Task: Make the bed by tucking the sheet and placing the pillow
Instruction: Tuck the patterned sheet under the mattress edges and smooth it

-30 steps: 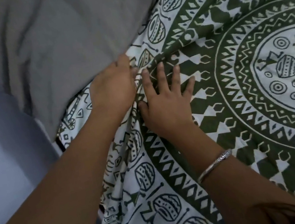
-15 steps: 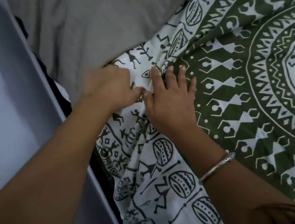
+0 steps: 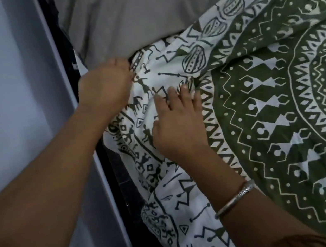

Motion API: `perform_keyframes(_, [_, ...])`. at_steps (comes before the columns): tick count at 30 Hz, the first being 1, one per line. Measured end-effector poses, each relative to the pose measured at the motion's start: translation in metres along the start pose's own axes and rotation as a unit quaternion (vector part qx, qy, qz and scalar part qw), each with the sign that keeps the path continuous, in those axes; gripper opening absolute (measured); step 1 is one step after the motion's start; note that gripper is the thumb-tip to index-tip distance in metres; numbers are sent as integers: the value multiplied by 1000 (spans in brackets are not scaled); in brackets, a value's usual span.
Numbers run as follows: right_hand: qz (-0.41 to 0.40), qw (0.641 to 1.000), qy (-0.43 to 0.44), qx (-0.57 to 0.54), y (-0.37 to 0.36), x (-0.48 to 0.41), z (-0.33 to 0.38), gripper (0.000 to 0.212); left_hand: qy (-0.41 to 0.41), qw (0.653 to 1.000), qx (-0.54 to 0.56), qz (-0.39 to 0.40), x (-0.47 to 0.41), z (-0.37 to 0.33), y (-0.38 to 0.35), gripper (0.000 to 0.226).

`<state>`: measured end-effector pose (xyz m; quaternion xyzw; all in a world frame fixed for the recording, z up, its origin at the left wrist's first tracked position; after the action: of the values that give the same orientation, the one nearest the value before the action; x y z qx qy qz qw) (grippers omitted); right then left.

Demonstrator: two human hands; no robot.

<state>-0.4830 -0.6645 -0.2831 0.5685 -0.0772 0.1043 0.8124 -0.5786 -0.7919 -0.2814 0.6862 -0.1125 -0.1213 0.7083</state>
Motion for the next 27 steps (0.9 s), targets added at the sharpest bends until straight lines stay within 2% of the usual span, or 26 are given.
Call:
perform_keyframes(3, [36,999,24,10,-14,9,12,68,11,998,3,67,23,-5,-6,48])
perform_keyframes(6, [40,998,47,-12,-18,9,16,72,22,993,-6,119,41,-9,-16,28])
perform_keyframes(8, [31,997,65,-33,-17,8,13,73,83,994,5,66,41,10,-15,17])
perform_keyframes(10, [11,996,60,-68,-15,8,6,73,157,987,36,-12,36,30,-4,16])
perform_keyframes(11, [4,995,45,-86,-13,8,3,74,167,984,52,-46,33,33,3,18])
perform_keyframes(13, [22,995,30,-96,-13,6,-1,74,107,989,77,-72,28,22,15,22])
perform_keyframes(14, [38,995,40,-87,-14,3,0,73,55,994,78,-57,27,10,17,25])
perform_keyframes(16, [52,993,75,-78,-14,-1,6,69,-1,997,65,41,30,-9,8,32])
perform_keyframes(18, [48,991,102,-78,-14,-5,9,63,21,984,80,160,34,-12,-8,37])
perform_keyframes(19, [44,990,109,-79,-14,-5,8,60,37,975,114,188,36,-10,-12,35])
perform_keyframes(22, [9,988,113,-106,-12,-1,3,50,63,965,175,185,41,-7,-16,30])
perform_keyframes(25, [-103,980,79,-148,-8,8,-2,28,48,982,107,149,45,-14,-17,32])
perform_keyframes(27, [-159,974,58,-148,-6,12,-2,21,24,989,79,126,47,-18,-19,32])
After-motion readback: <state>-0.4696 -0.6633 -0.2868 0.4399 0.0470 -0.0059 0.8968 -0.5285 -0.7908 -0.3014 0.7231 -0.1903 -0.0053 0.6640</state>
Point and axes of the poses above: each hand's wrist, its own x-axis away from the middle knuckle, its own y-axis out of the back of the hand, z = x × y, the point moved 3 cm from there along -x, towards the middle knuckle
